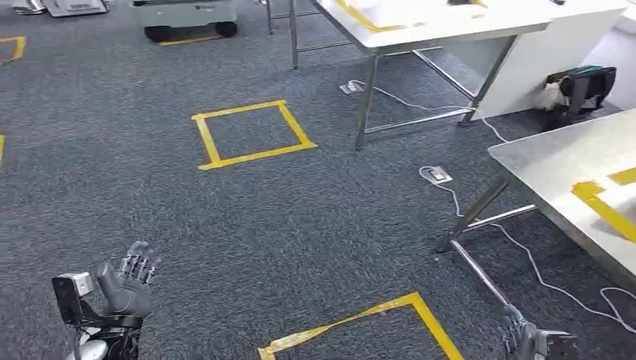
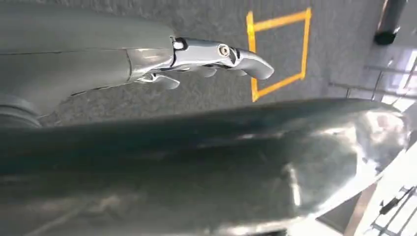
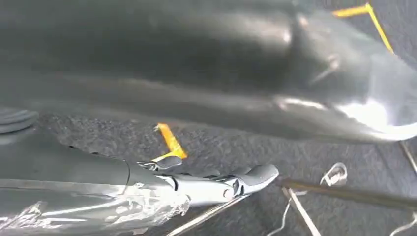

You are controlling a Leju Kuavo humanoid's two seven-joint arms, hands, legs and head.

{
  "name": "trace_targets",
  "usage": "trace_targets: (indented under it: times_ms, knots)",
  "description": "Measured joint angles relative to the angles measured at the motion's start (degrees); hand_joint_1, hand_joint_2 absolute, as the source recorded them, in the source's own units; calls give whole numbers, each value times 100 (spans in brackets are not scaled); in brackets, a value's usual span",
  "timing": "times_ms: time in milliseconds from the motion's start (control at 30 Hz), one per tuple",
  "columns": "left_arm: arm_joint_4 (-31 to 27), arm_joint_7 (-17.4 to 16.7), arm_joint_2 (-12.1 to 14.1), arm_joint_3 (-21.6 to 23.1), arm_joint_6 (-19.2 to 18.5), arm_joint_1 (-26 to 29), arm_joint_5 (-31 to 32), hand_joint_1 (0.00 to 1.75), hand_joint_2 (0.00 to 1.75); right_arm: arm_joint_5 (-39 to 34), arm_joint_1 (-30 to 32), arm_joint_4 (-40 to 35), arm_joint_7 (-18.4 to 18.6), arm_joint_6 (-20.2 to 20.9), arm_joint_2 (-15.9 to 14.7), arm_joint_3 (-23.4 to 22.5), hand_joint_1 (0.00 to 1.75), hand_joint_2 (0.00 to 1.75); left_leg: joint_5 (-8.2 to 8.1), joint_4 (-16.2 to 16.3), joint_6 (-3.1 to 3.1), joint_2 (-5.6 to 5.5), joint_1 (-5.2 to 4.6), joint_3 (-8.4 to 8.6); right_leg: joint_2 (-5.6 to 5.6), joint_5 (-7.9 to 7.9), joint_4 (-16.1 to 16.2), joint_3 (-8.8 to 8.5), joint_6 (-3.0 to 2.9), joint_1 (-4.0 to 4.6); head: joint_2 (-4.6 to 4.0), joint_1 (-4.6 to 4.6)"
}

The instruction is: Take the parts from the cabinet and place them on the table.

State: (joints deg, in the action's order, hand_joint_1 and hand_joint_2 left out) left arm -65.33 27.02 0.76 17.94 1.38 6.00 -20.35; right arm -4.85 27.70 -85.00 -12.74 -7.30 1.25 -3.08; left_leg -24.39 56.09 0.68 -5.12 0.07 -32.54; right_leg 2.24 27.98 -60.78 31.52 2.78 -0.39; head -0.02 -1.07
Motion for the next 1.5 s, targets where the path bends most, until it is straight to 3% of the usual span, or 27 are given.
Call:
trace_targets:
  times_ms: [33,167,200,233,267,333,367,433,467,500,533,567,667,700,767,833,900,933,1000,1033,1067,1200,1267,1300,1367,1433,1500]
  knots:
    - [0,0,2,0,7,-6,2,0,0,-4,-26,13,-2,-7,0,4,0,0,12,8,-28,-56,-13,-10,313,35,270,-121,-1,-31,0,2]
    - [0,0,9,9,18,-7,24,0,0,-11,-73,57,-9,-15,-13,13,0,0,114,-4,-197,-332,34,-135,120,-4,320,-146,-117,12,0,15]
    - [0,0,18,15,18,3,28,0,0,-15,-80,59,-9,-15,-13,22,0,0,77,24,-196,-252,40,-155,35,-47,376,-160,-177,-27,0,11]
    - [0,0,9,24,20,-2,31,0,0,-15,-88,61,-15,-15,-13,24,0,0,-59,173,-212,101,-4,-227,-26,-59,391,-164,-202,-10,0,26]
    - [0,0,11,33,20,-22,31,0,0,-15,-76,61,-24,-15,-13,24,0,0,-298,533,-237,311,-4,-404,-111,-63,392,-155,-232,2,0,61]
    - [0,0,13,37,20,-32,37,0,0,-24,-36,70,-26,-18,-29,15,0,0,-731,1473,-277,420,5,-836,-295,-58,392,-136,-246,19,0,55]
    - [0,0,20,37,22,-15,37,0,0,-26,-33,74,-26,-18,-29,11,0,0,-818,1806,-294,428,9,-989,-385,-58,392,-125,-246,21,0,59]
    - [0,0,28,37,26,7,39,0,0,-33,-44,74,-28,-22,-29,15,0,0,-589,1583,-302,443,11,-838,-537,-57,392,-125,-245,21,0,61]
    - [0,0,31,37,30,6,41,0,0,-35,-50,74,-31,-24,-29,24,0,0,-356,1130,-296,480,12,-582,-616,-55,392,-132,-241,20,0,57]
    - [0,0,33,39,35,2,46,0,0,-42,-54,74,-31,-31,-29,31,0,0,-141,584,-287,613,9,-260,-688,-44,392,-147,-223,19,0,59]
    - [0,0,35,39,42,-3,46,0,0,-55,-54,74,-31,-33,-31,35,0,0,-51,154,-277,947,-4,17,-746,-29,384,-169,-194,48,0,61]
    - [-2,0,35,39,42,-32,48,0,0,-59,-41,74,-31,-48,-46,37,0,0,-95,-9,-231,990,-33,68,-799,17,334,-145,-148,91,0,74]
    - [0,4,42,39,59,8,61,0,0,-74,-47,50,-9,-74,-68,61,0,0,-88,17,-128,774,-53,5,-982,10,386,-213,-81,82,0,31]
    - [0,4,44,39,61,13,63,0,0,-79,-44,26,2,-81,-74,87,0,0,-51,-11,-73,702,-17,26,-957,47,366,-214,-29,63,0,48]
    - [-2,13,48,28,72,0,66,0,0,-85,-37,-4,2,-90,-88,125,0,0,-34,-11,-16,593,4,17,-393,374,-104,-6,17,32,0,2]
    - [-2,15,42,31,70,-13,83,0,0,-98,11,-4,20,-103,-107,140,0,0,-24,-8,12,441,-1,-4,-246,820,-1111,467,29,31,0,2]
    - [-2,15,44,31,72,10,90,0,0,-114,40,-4,28,-116,-116,153,0,0,-20,-6,16,277,-7,-6,-231,866,-1544,724,20,33,0,7]
    - [-2,15,44,31,74,11,92,0,0,-116,44,-6,35,-118,-123,159,0,0,-18,-3,14,199,-7,-4,-230,695,-1365,663,12,32,0,0]
    - [-2,15,44,31,74,8,96,0,0,-118,44,-26,39,-127,-140,168,0,0,-8,0,-3,18,1,17,-113,123,-349,198,-7,7,0,2]
    - [-2,15,42,31,74,8,96,0,0,-118,43,-39,39,-127,-144,170,0,0,-7,6,-22,-49,6,19,171,-59,151,-36,0,-31,0,0]
    - [-2,15,44,28,77,-5,96,0,0,-120,41,-39,48,-127,-144,177,0,0,-6,44,-65,-121,-30,-22,471,28,321,-89,6,-79,0,9]
    - [-2,17,53,31,83,33,96,0,0,-122,53,-70,52,-127,-158,199,0,0,100,-1,-227,-397,42,-143,163,-38,317,-104,-139,-27,0,15]
    - [-2,17,46,48,83,31,98,0,0,-125,50,-103,52,-131,-160,214,0,0,-189,334,-241,216,5,-294,-8,-78,367,-114,-230,-25,0,59]
    - [-2,20,44,52,85,1,98,0,0,-127,71,-111,55,-133,-164,219,0,0,-428,748,-262,346,6,-486,-99,-78,367,-106,-237,-10,0,63]
    - [-2,20,44,55,96,1,98,0,0,-133,96,-114,76,-153,-171,219,0,0,-826,1699,-290,427,13,-924,-308,-69,366,-90,-252,3,0,61]
    - [-2,17,44,55,105,19,98,0,0,-135,94,-116,90,-158,-173,227,0,0,-712,1749,-308,436,16,-919,-479,-67,366,-89,-251,1,0,63]
    - [-2,20,46,55,107,15,101,0,0,-135,87,-120,98,-171,-175,243,0,0,-275,931,-302,521,18,-465,-629,-54,365,-106,-231,-4,0,63]
